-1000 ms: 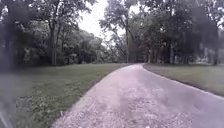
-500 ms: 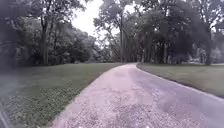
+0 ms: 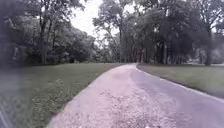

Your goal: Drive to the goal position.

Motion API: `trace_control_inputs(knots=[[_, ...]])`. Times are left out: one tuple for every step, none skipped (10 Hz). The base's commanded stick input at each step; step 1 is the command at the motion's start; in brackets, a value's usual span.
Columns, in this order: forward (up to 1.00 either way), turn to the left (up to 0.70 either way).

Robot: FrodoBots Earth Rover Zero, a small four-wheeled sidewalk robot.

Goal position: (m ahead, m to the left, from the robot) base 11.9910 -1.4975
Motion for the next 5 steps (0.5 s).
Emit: trace_control_inputs(knots=[[0.7, 0.0], [0.7, 0.0], [0.7, 0.0], [0.7, 0.0], [0.7, 0.0]])
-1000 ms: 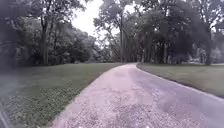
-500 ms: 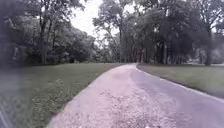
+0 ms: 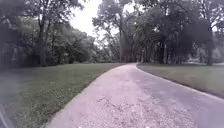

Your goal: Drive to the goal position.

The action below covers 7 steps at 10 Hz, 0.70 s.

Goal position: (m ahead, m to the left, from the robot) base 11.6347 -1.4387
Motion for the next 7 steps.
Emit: trace_control_inputs(knots=[[0.7, 0.0], [0.7, 0.0], [0.7, 0.0], [0.7, 0.0], [0.7, 0.0], [0.7, 0.0], [0.7, 0.0]])
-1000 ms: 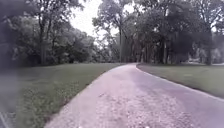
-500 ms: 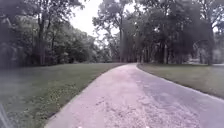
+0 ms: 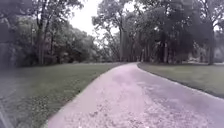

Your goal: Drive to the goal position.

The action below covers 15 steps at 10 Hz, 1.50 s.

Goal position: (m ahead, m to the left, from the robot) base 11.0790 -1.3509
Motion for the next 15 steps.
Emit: trace_control_inputs(knots=[[0.7, 0.0], [0.7, 0.0], [0.7, 0.0], [0.7, 0.0], [0.7, 0.0], [0.7, 0.0], [0.7, 0.0], [0.7, 0.0], [0.7, 0.0], [0.7, 0.0], [0.7, 0.0], [0.7, 0.0], [0.7, 0.0], [0.7, 0.0], [0.7, -0.01]])
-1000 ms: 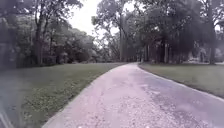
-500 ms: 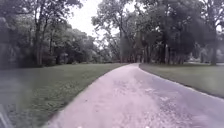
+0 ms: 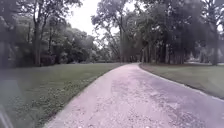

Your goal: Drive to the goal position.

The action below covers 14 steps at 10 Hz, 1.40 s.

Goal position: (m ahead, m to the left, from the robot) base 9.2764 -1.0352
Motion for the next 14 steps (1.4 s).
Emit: trace_control_inputs(knots=[[0.7, -0.02], [0.7, -0.05], [0.7, -0.08], [0.7, -0.12], [0.7, -0.14], [0.7, -0.13], [0.7, -0.07], [0.7, 0.0], [0.7, 0.0], [0.7, 0.0], [0.7, 0.0], [0.7, 0.0], [0.7, 0.0], [0.7, 0.0]])
